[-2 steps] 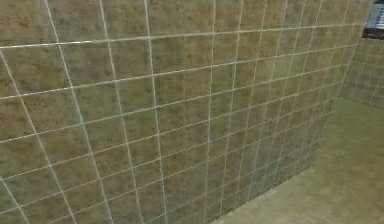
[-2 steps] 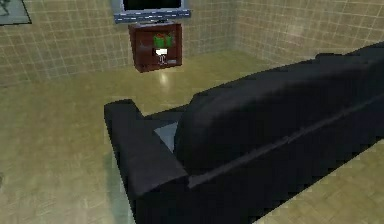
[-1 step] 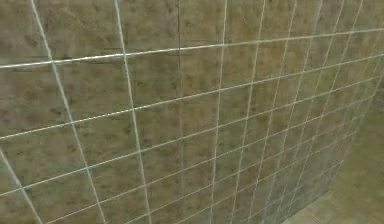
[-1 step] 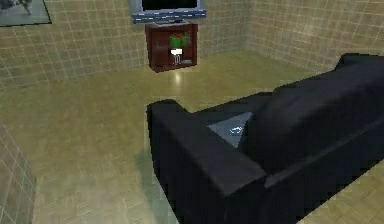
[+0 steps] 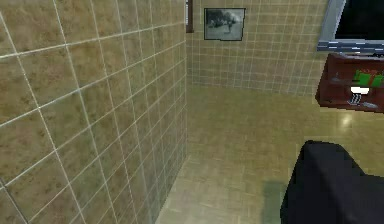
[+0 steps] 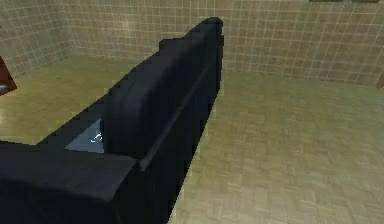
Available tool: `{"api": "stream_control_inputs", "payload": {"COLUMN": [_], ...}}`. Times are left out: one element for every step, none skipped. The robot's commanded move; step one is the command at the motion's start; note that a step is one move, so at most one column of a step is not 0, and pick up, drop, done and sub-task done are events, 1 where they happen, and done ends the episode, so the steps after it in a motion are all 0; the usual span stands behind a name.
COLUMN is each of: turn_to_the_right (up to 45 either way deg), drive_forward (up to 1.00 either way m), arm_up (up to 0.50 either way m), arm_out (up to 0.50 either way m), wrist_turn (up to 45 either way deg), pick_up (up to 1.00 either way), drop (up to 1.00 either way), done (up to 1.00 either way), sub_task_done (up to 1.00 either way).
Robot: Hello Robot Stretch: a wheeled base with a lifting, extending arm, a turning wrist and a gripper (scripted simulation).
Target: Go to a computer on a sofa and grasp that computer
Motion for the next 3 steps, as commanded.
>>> {"api": "stream_control_inputs", "payload": {"turn_to_the_right": [15.0, 0.0, 0.0], "drive_forward": [0.00, 1.00, 0.35], "arm_up": [0.00, 0.00, 0.00], "arm_out": [0.00, 0.00, 0.00], "wrist_turn": [0.0, 0.0, 0.0], "pick_up": [0.00, 0.00, 0.00], "drop": [0.00, 0.00, 0.00], "done": [0.00, 0.00, 0.00], "sub_task_done": [0.00, 0.00, 0.00]}}
